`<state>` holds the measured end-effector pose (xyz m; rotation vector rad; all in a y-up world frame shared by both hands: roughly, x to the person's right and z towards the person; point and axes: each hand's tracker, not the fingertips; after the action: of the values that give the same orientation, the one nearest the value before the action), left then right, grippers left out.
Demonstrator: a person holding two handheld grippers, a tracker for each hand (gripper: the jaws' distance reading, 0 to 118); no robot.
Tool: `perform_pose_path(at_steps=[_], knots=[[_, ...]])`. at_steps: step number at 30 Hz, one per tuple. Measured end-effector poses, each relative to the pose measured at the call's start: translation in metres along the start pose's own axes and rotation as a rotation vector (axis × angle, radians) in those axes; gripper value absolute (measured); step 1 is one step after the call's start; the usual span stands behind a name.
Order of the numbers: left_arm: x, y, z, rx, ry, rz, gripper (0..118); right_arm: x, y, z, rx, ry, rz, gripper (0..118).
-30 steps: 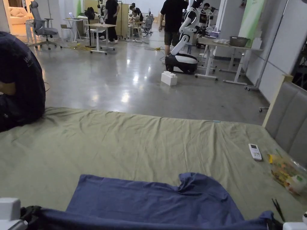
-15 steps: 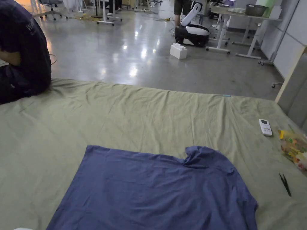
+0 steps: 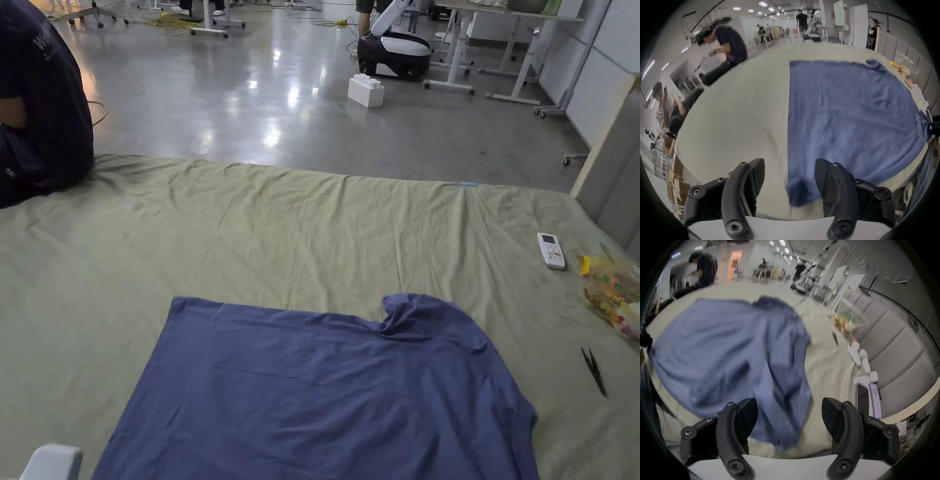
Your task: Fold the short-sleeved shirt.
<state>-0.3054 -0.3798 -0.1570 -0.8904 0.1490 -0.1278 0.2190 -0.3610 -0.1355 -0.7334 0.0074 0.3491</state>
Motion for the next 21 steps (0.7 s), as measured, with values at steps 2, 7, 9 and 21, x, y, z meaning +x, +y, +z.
perform_pose_path(at_steps=[2, 7, 9, 21], knots=[[0.016, 0.02, 0.017, 0.101, -0.019, 0.028, 66, -0.003, 0.024, 0.009, 0.123, 0.01, -0.037, 85], [0.042, 0.074, 0.048, 0.4, -0.034, 0.096, 66, -0.018, 0.084, 0.013, 0.402, 0.009, -0.117, 87], [0.055, 0.089, 0.063, 0.503, -0.012, 0.102, 66, -0.022, 0.103, 0.016, 0.514, 0.0, -0.145, 87], [0.084, 0.126, 0.097, 0.719, 0.045, 0.134, 5, -0.039, 0.162, 0.03, 0.718, -0.048, -0.25, 4]])
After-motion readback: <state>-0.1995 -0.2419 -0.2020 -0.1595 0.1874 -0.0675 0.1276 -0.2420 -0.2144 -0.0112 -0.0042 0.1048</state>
